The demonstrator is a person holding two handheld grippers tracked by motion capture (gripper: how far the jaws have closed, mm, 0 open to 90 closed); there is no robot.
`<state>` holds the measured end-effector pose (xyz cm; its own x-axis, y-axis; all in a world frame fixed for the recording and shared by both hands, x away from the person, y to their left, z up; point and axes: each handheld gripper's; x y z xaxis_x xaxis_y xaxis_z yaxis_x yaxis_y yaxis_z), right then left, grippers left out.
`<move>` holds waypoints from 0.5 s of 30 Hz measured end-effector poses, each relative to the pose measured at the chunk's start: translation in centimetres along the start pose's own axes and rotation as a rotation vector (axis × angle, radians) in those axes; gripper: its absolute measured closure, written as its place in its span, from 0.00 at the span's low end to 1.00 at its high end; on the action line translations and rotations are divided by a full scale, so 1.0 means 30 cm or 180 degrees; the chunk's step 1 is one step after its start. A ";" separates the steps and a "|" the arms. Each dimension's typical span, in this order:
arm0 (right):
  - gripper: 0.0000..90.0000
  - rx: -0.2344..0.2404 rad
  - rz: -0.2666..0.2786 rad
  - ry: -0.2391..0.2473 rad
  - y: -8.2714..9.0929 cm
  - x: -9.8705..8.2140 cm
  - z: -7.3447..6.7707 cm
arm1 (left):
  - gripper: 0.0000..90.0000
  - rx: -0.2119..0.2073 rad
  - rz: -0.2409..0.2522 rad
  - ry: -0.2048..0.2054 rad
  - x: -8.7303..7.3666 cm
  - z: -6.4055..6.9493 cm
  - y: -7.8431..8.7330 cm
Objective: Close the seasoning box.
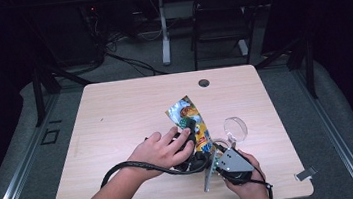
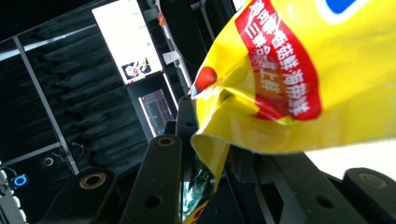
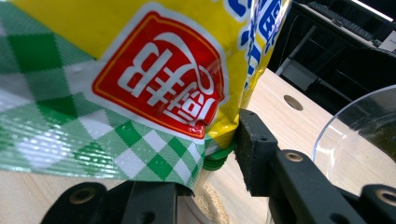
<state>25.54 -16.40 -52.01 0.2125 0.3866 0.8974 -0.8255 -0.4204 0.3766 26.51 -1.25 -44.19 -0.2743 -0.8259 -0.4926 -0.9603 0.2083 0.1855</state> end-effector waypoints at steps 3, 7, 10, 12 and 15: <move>0.78 0.0001 0.0003 0.0001 0.000 0.000 0.000 | 0.85 0.0008 0.0020 0.0017 0.000 0.000 -0.001; 0.78 0.0004 0.0008 -0.0006 -0.002 -0.001 -0.001 | 0.85 0.0010 0.0020 0.0016 0.001 0.002 0.000; 0.78 0.0001 0.0010 -0.0007 -0.003 -0.002 -0.002 | 0.85 0.0000 0.0010 0.0010 0.001 0.003 0.000; 0.78 0.0003 -0.0001 -0.0005 -0.003 -0.001 -0.001 | 0.85 -0.0016 0.0014 0.0036 0.000 0.005 -0.001; 0.78 0.0012 -0.0001 -0.0008 -0.004 -0.001 -0.001 | 0.85 -0.0013 0.0017 0.0037 -0.001 0.005 -0.001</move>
Point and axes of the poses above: each handheld gripper's, and its own axes: y roughly backward along the jaws, x roughly out of its top, z roughly to its right, and after that the axes turned 10 degrees about -y, right-handed
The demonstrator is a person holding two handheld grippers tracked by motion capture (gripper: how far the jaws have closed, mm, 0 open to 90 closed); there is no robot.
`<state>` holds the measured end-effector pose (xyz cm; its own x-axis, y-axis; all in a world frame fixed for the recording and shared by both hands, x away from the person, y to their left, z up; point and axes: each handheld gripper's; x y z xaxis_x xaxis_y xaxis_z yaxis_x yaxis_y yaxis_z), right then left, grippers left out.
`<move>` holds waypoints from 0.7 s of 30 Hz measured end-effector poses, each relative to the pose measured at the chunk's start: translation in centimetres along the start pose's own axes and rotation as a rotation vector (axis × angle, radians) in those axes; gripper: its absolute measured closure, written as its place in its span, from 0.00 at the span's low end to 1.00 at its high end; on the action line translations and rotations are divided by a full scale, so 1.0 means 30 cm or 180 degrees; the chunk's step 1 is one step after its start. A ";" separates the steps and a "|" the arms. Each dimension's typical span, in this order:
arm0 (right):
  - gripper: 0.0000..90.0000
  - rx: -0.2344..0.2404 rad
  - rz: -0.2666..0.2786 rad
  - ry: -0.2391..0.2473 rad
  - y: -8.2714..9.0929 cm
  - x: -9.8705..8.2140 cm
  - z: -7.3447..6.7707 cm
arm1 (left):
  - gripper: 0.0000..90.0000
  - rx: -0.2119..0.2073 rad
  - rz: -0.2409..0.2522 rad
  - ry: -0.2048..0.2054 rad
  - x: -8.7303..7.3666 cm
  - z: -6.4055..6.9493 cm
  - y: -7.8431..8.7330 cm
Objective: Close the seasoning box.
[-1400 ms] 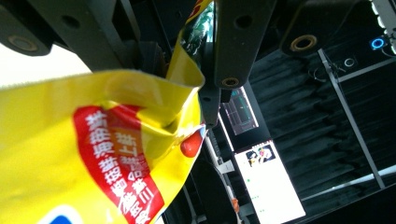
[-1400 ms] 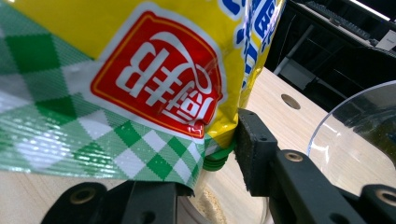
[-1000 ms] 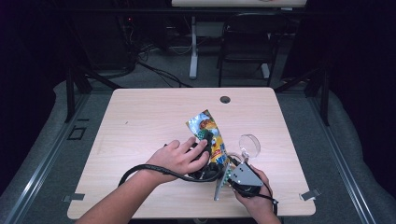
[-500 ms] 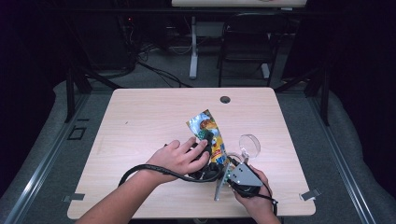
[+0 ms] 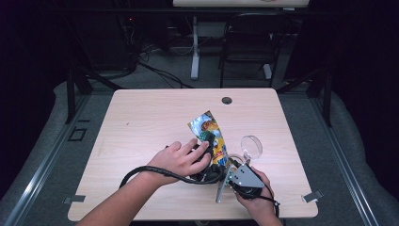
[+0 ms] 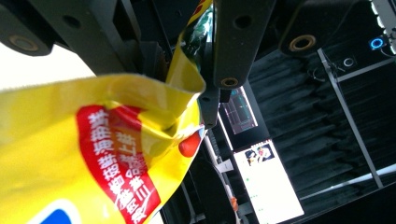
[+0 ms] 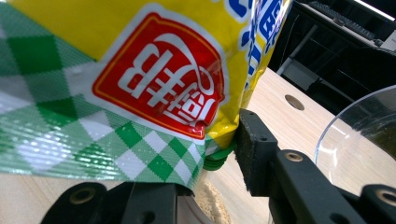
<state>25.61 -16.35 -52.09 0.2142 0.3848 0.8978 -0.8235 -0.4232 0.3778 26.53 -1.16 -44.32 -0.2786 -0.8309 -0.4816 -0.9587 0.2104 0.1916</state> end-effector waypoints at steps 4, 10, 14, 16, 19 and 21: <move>0.78 0.0002 -0.0004 0.0001 0.001 0.000 0.000 | 0.86 0.0001 0.0008 0.0013 0.000 0.001 0.000; 0.78 0.0002 0.0000 -0.0004 0.003 -0.001 0.001 | 0.86 0.0009 0.0012 -0.0007 0.000 -0.001 0.001; 0.78 -0.0005 0.0012 -0.0007 0.004 -0.001 0.005 | 0.87 0.0001 0.0023 0.0014 0.000 -0.001 0.002; 0.78 -0.0006 0.0012 -0.0007 0.003 -0.001 0.005 | 0.87 0.0033 0.0017 -0.0028 0.002 -0.004 0.003; 0.78 -0.0016 -0.0003 0.0010 0.004 -0.002 0.004 | 0.87 0.0038 0.0016 -0.0051 0.004 -0.007 0.005; 0.78 -0.0008 0.0011 -0.0006 0.007 -0.002 0.006 | 0.87 0.0018 0.0019 0.0002 0.003 -0.005 0.006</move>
Point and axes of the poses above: each handheld gripper's, and its own axes: y roughly backward along the jaws, x roughly out of its top, z roughly to its right, and after that the axes turned 10 degrees about -y, right-handed
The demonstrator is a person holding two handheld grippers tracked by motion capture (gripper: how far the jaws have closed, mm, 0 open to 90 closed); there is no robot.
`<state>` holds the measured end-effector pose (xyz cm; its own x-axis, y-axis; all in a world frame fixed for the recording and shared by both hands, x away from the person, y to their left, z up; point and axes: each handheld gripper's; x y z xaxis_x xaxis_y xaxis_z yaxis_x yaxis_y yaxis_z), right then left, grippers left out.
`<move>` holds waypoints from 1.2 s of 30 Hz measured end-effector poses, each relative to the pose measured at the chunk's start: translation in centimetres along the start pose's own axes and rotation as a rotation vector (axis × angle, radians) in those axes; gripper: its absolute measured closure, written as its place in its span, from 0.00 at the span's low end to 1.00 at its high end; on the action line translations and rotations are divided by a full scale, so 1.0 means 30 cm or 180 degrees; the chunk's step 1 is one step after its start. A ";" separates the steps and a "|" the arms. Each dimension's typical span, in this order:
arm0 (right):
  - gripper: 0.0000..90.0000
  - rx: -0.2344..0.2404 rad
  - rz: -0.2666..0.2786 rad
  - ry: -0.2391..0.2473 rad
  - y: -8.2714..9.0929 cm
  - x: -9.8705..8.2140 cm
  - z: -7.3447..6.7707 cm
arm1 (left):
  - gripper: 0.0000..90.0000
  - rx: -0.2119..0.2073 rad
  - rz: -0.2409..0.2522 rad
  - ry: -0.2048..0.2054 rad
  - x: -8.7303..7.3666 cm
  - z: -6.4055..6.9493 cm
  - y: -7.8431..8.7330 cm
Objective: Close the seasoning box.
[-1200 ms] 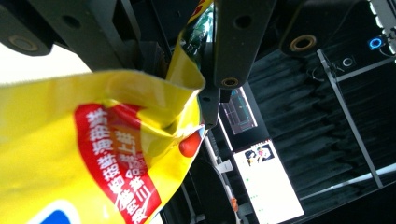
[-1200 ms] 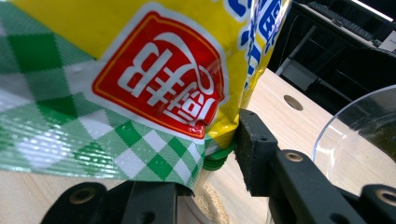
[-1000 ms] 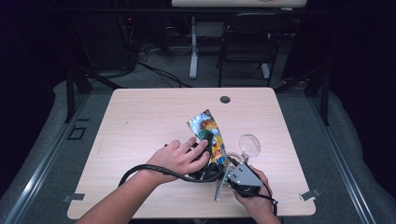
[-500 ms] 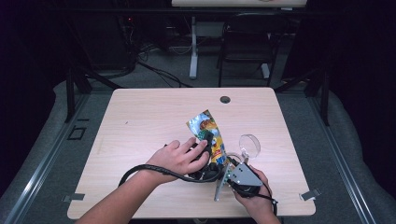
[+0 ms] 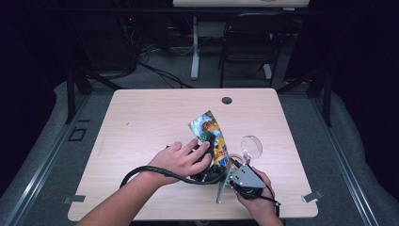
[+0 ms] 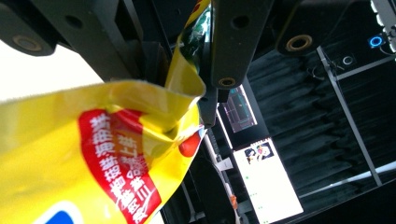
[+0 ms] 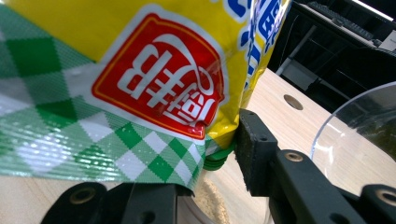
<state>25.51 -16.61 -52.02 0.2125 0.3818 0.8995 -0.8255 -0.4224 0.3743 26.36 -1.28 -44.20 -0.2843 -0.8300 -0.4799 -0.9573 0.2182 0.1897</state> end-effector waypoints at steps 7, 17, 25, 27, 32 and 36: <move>0.78 0.0011 0.0022 -0.0027 0.007 0.001 0.001 | 0.87 0.0041 0.0021 -0.0024 0.003 -0.009 0.005; 0.78 0.0014 0.0014 -0.0024 0.013 0.003 -0.001 | 0.88 0.0032 0.0013 -0.0037 0.004 -0.014 0.009; 0.78 -0.0003 0.0020 -0.0040 0.021 0.001 0.003 | 0.88 0.0027 0.0052 0.0015 0.003 -0.012 0.009; 0.78 -0.0003 0.0020 -0.0040 0.022 0.001 0.004 | 0.88 0.0025 0.0048 0.0008 0.003 -0.013 0.010; 0.78 -0.0015 0.0027 -0.0045 0.022 0.001 0.007 | 0.88 0.0005 0.0039 0.0028 0.002 -0.012 0.008; 0.78 -0.0008 0.0024 -0.0056 0.023 0.002 0.009 | 0.89 -0.0033 0.0073 0.0148 -0.002 -0.007 0.003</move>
Point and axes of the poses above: each handheld gripper's, and its own axes: y roughly backward along the jaws, x roughly out of its top, z roughly to its right, and after that the axes turned 10 degrees about -y, right-handed
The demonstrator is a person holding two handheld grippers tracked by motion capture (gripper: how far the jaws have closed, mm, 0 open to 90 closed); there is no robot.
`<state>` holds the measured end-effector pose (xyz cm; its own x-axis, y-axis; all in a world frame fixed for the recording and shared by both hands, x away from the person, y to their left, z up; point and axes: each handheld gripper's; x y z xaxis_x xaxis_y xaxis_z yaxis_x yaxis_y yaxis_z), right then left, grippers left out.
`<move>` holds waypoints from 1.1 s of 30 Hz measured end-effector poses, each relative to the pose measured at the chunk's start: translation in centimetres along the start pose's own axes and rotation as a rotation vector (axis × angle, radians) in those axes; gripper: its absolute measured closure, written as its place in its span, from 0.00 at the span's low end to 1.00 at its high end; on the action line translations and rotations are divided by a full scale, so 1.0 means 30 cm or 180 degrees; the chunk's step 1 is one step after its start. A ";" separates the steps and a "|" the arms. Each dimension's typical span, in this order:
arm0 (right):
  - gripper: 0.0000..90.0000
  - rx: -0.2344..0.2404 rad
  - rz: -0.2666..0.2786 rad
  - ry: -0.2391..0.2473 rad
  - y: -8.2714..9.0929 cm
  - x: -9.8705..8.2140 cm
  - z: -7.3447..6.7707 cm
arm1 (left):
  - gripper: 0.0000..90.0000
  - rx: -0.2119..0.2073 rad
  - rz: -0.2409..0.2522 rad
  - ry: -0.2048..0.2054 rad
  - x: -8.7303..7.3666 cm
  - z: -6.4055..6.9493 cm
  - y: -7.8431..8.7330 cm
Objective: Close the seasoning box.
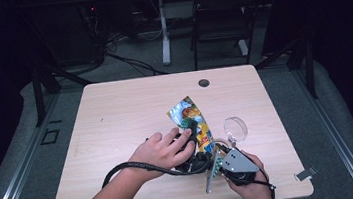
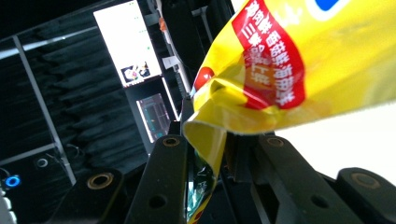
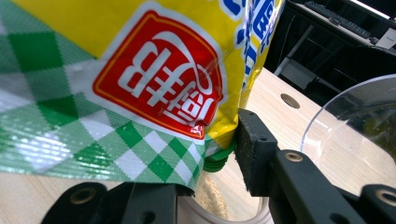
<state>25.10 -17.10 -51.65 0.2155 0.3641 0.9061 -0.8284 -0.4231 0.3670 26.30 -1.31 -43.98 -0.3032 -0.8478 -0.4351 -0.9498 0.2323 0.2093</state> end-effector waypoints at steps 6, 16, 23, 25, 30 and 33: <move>0.78 -0.0019 -0.0020 0.0031 -0.001 0.002 -0.003 | 0.89 -0.0034 -0.0014 0.0027 -0.008 0.004 0.000; 0.78 -0.0012 -0.0018 0.0055 -0.005 0.003 -0.006 | 0.89 -0.0135 -0.0012 0.0126 -0.020 0.014 -0.004; 0.78 -0.0016 0.0003 0.0054 -0.006 0.005 -0.007 | 0.89 -0.0185 -0.0004 0.0245 -0.031 0.024 -0.005; 0.78 -0.0014 0.0001 0.0061 -0.006 0.005 -0.008 | 0.89 -0.0209 0.0005 0.0291 -0.034 0.029 -0.005; 0.78 -0.0014 0.0000 0.0071 -0.007 0.006 -0.011 | 0.89 -0.0247 -0.0003 0.0327 -0.042 0.038 -0.003; 0.78 -0.0016 0.0005 0.0082 -0.006 0.007 -0.012 | 0.90 -0.0252 0.0000 0.0327 -0.047 0.040 -0.004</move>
<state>25.12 -16.64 -51.61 0.2008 0.3847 0.9009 -0.8314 -0.4194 0.3644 26.75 0.43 -44.43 -0.2899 -0.8931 -0.3440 -0.9396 0.1973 0.2795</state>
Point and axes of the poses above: each handheld gripper's, and its own axes: y roughly backward along the jaws, x roughly out of its top, z roughly to its right, and after that the axes turned 10 degrees about -y, right-handed
